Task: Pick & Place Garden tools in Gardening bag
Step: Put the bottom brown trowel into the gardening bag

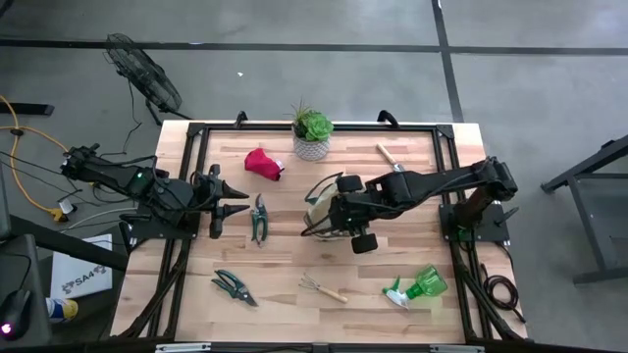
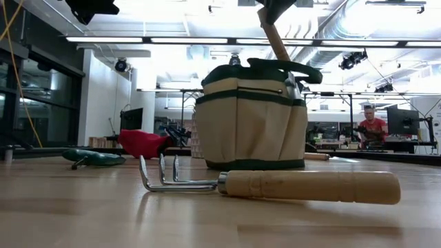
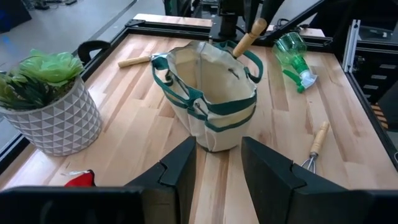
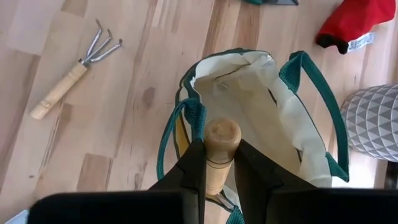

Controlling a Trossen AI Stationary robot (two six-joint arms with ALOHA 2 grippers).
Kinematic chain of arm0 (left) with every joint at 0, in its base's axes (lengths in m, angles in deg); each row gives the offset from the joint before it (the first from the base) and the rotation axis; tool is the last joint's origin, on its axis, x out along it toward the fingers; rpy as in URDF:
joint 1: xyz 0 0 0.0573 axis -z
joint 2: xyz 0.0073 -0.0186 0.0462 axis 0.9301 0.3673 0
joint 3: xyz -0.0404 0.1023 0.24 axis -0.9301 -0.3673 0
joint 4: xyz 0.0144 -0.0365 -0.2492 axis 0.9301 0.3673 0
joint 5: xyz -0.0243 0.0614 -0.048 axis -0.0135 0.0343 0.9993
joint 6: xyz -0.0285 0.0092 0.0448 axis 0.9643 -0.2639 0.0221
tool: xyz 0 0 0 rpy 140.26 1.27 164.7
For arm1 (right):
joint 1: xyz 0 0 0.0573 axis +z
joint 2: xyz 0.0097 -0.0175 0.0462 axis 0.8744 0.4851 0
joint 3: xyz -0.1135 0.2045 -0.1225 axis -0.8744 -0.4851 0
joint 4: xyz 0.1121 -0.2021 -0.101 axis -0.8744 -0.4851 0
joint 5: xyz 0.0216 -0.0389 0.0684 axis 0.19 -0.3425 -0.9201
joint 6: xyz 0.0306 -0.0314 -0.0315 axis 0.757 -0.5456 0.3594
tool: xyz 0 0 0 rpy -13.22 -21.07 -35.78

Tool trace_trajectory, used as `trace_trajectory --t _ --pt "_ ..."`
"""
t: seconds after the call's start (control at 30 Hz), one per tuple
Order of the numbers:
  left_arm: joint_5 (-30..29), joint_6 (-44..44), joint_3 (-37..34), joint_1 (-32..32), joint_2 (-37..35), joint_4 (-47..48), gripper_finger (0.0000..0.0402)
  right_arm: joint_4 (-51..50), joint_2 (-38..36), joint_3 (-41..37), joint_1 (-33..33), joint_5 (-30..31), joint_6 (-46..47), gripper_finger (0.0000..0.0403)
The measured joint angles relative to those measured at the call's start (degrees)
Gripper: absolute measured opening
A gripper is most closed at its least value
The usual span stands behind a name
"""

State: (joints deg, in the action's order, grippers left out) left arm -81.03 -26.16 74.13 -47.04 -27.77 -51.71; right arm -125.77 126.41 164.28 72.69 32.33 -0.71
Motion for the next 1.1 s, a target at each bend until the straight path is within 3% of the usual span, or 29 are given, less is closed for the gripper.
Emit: trace_trajectory --t 0.4,0.53,1.1 --pt "0.3 0.0 0.0 0.0 0.0 0.0 0.0124 4.0 0.1 0.0 -0.6 -1.5 -0.1 0.0045" --pt "0.3 -0.5 0.0 0.0 -0.1 -0.1 0.0124 6.4 0.1 -3.2 -0.9 -1.8 -0.2 0.0045" --pt "0.4 -0.4 0.0 0.0 -0.1 -0.2 0.0124 17.7 0.1 -12.2 -1.1 6.3 9.8 0.0044"
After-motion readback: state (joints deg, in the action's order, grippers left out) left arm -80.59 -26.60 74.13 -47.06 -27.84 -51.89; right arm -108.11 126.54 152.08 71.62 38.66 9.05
